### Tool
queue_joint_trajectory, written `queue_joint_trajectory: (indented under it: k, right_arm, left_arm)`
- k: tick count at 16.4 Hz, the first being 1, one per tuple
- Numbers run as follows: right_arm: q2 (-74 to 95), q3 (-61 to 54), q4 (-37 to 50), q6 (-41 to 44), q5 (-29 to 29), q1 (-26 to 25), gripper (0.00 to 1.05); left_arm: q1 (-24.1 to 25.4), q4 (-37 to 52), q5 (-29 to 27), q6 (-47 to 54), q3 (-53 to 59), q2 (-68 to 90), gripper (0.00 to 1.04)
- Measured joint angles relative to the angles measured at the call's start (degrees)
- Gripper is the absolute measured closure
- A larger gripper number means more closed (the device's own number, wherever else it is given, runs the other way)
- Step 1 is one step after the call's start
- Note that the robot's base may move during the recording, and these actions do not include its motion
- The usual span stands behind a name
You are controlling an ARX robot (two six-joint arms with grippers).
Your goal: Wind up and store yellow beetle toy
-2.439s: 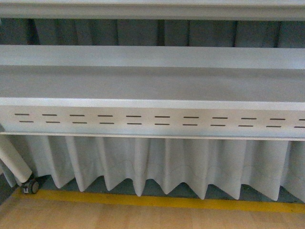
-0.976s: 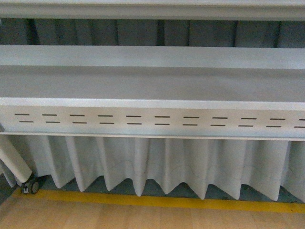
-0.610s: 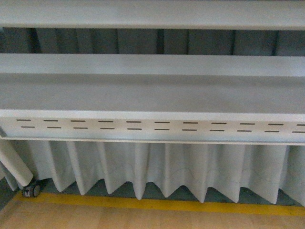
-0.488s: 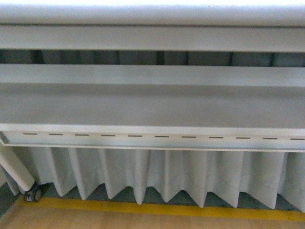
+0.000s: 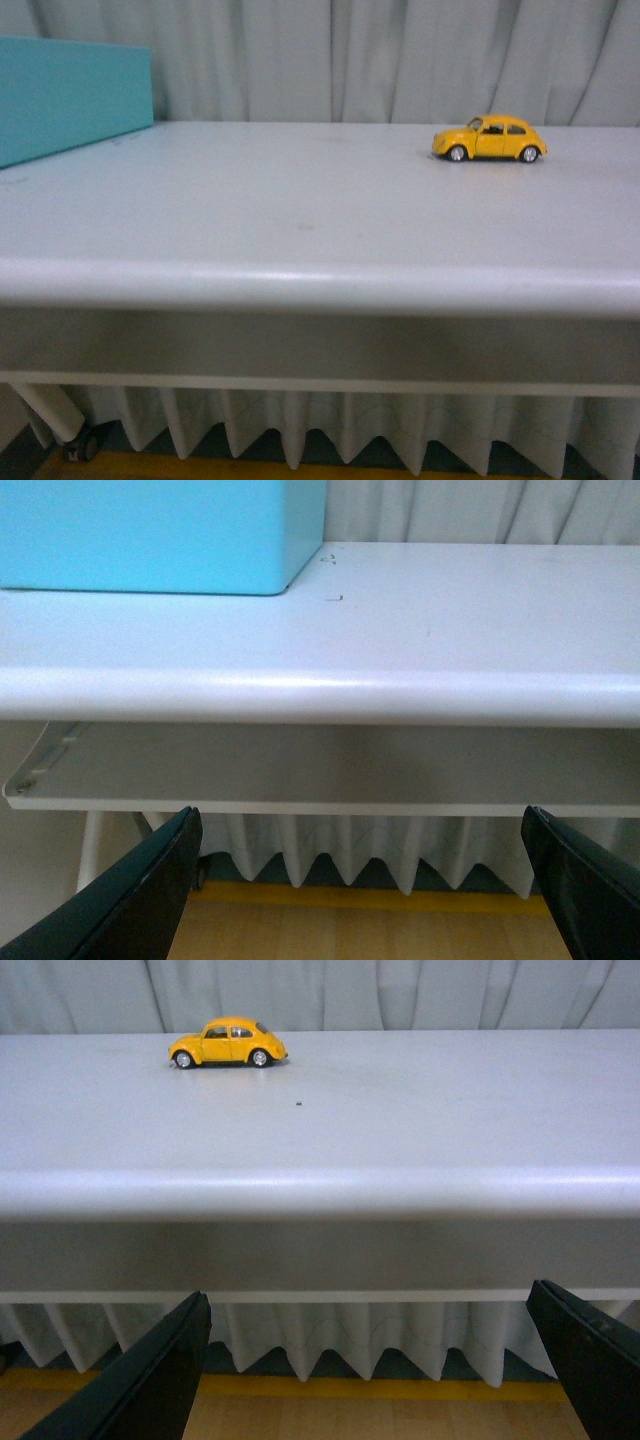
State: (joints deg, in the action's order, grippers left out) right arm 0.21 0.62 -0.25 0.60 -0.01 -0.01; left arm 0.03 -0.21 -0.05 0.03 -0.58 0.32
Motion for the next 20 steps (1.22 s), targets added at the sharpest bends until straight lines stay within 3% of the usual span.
queue_joint_trajectory:
  k: [20]
  right_arm:
    - [0.00, 0.00, 0.00, 0.00, 0.02, 0.00, 0.07]
  left_arm:
    - [0.00, -0.02, 0.02, -0.02, 0.00, 0.00, 0.07]
